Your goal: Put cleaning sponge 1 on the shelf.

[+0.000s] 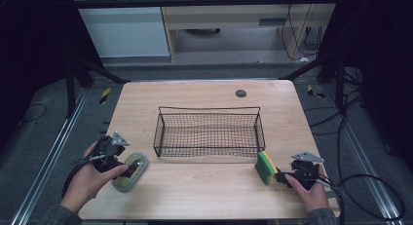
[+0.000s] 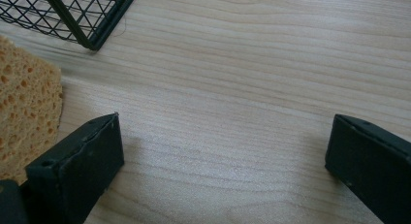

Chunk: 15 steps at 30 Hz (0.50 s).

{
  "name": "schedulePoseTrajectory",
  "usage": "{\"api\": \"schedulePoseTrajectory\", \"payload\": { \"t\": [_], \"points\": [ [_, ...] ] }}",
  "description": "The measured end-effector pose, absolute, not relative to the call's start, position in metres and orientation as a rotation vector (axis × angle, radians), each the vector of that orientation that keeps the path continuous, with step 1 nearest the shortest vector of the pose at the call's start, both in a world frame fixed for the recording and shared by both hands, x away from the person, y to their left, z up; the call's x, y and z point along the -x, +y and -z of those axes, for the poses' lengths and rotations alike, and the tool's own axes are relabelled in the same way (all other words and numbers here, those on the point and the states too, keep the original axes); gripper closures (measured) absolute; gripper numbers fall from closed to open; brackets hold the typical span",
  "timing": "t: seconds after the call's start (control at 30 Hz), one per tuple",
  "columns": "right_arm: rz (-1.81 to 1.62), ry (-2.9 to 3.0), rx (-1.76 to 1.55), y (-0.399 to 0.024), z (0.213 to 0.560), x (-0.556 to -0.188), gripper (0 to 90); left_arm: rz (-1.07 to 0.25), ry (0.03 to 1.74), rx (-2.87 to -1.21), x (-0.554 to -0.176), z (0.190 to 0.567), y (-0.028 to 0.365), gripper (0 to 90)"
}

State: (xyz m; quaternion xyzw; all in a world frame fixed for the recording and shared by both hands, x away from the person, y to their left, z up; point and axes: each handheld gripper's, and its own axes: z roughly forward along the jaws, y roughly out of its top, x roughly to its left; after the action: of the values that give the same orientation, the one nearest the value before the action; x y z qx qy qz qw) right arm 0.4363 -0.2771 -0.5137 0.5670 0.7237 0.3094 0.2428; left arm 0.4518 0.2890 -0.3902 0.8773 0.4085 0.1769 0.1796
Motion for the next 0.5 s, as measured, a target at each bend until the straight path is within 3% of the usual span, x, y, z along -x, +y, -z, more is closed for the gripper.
{"api": "schedulePoseTrajectory", "payload": {
  "t": [0.5],
  "points": [
    [-0.847, 1.978, -1.550, -0.2770, 0.5137, -0.4360, 0.5, -0.356, 1.230, -2.567, -0.4583, 0.4000, 0.2991, 12.2]
  ]
}}
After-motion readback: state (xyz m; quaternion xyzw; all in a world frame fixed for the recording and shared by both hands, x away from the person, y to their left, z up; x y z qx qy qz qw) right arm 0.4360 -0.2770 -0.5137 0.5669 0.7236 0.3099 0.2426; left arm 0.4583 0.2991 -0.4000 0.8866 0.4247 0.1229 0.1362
